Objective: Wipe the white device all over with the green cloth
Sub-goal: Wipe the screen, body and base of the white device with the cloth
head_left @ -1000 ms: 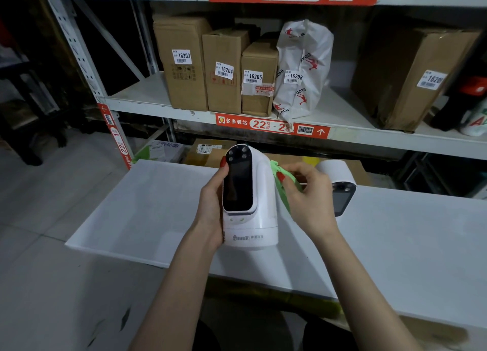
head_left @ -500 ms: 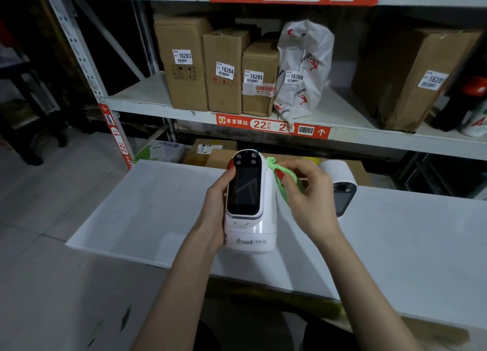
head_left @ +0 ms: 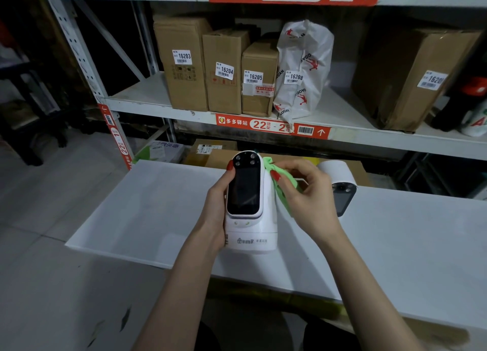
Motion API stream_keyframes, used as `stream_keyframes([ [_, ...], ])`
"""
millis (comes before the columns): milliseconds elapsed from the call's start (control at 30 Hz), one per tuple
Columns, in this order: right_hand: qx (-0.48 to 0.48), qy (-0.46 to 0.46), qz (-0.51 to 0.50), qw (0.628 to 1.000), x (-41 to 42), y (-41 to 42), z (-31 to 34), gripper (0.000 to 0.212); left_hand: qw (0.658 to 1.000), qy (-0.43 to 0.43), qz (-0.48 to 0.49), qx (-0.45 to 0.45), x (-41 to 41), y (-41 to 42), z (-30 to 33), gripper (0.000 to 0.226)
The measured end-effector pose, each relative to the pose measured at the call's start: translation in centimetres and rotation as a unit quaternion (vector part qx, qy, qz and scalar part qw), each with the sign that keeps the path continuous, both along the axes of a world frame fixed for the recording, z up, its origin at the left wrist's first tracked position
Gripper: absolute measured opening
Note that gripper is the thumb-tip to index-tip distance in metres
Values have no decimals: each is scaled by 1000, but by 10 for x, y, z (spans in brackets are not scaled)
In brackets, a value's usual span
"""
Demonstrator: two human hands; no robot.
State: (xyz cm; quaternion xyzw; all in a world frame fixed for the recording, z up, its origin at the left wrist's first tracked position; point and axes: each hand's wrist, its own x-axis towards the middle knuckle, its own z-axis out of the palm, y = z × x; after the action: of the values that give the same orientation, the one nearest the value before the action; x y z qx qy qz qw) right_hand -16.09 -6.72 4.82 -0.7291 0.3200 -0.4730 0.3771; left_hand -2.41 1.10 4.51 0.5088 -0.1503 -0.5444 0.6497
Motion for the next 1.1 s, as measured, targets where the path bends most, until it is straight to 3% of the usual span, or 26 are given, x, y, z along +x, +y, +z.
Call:
stream_keyframes([
  [233, 22, 9, 101, 995, 0, 8, 7, 20, 998, 31, 49, 13, 1, -2, 1, 46],
  [467, 18, -13, 29, 999, 3, 6, 3, 23, 998, 45, 41, 15, 1, -1, -1, 41],
  [733, 37, -12, 96, 995, 1, 9, 8, 21, 995, 80, 61, 19, 3, -2, 0, 46],
  [967, 41, -35, 3, 999, 3, 4, 3, 20, 995, 97, 26, 12, 1, 0, 1, 42],
  [1100, 53, -39, 20, 998, 0, 4, 6, 21, 995, 93, 27, 13, -1, 0, 2, 42],
])
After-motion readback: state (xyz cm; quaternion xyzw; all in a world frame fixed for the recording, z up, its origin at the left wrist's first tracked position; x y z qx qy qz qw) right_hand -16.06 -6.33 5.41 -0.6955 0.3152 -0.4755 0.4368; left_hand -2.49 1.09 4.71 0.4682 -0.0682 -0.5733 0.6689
